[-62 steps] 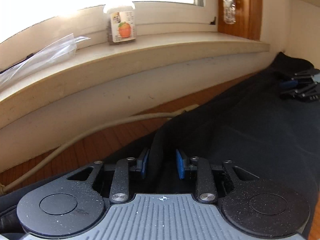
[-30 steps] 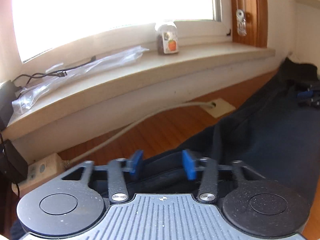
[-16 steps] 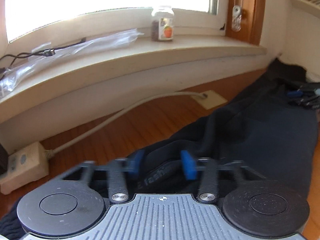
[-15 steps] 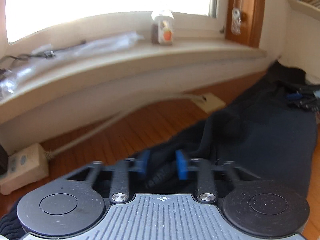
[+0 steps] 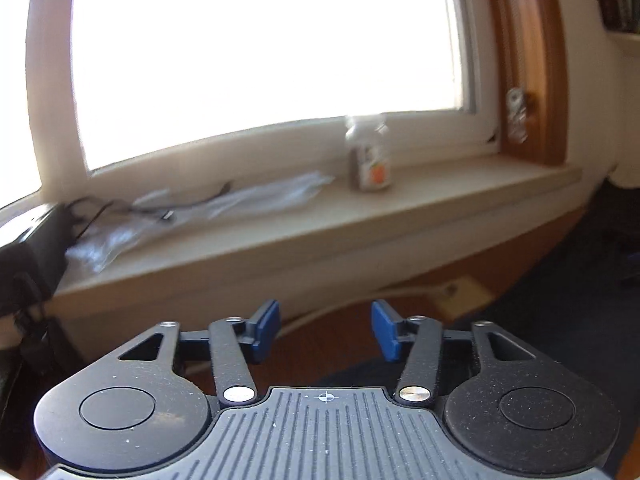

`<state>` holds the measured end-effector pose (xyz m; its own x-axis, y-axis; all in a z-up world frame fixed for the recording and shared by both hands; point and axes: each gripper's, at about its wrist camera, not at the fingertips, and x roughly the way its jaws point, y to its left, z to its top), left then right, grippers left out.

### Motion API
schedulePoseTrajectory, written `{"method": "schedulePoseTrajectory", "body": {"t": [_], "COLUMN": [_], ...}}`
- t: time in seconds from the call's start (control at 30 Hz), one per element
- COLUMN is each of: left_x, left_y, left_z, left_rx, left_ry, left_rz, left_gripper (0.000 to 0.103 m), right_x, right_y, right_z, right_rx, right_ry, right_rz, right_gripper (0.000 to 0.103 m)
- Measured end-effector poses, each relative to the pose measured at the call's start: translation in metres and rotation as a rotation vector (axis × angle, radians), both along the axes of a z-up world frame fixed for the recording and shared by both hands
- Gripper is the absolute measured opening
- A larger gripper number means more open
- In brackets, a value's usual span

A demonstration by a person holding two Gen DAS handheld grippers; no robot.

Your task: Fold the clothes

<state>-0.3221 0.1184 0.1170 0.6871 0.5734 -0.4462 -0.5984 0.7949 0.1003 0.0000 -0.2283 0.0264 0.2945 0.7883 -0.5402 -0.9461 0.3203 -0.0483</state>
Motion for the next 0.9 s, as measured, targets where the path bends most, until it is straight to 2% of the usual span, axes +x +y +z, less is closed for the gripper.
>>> {"method": "schedulePoseTrajectory", "body": {"t": [0.1, 0.2, 0.37, 0.47, 0.63, 0.8, 0.9], "left_x": [0.037, 0.089, 0.181, 0.219, 0.232, 0.224, 0.226], "left_y": [-0.019, -0.042, -0.075, -0.092, -0.096, -0.087, -0.089], "left_z": [0.004, -0.002, -0.027, -0.041, -0.064, -0.067, -0.069], "left_rx": [-0.003, -0.02, -0.038, -0.042, -0.09, -0.124, -0.112], "left_ry": [-0.02, -0.017, 0.013, 0.022, 0.008, -0.02, 0.002], "left_rz": [-0.091, -0.196, -0.353, -0.441, -0.505, -0.494, -0.49], "left_gripper": [0.071, 0.071, 0.073, 0.077, 0.077, 0.079, 0.08], "right_x": [0.0, 0.01, 0.029, 0.034, 0.035, 0.034, 0.034], "right_y": [-0.018, -0.047, -0.098, -0.126, -0.164, -0.188, -0.189], "right_z": [0.008, 0.02, 0.032, 0.033, 0.025, 0.012, 0.0], "right_rx": [0.054, 0.103, 0.091, 0.069, 0.026, -0.01, -0.032], "right_ry": [-0.036, -0.024, -0.062, -0.082, -0.064, -0.016, -0.015], "right_rz": [-0.009, -0.047, -0.136, -0.177, -0.226, -0.269, -0.292], "right_gripper": [0.055, 0.055, 0.057, 0.058, 0.057, 0.057, 0.048]}}
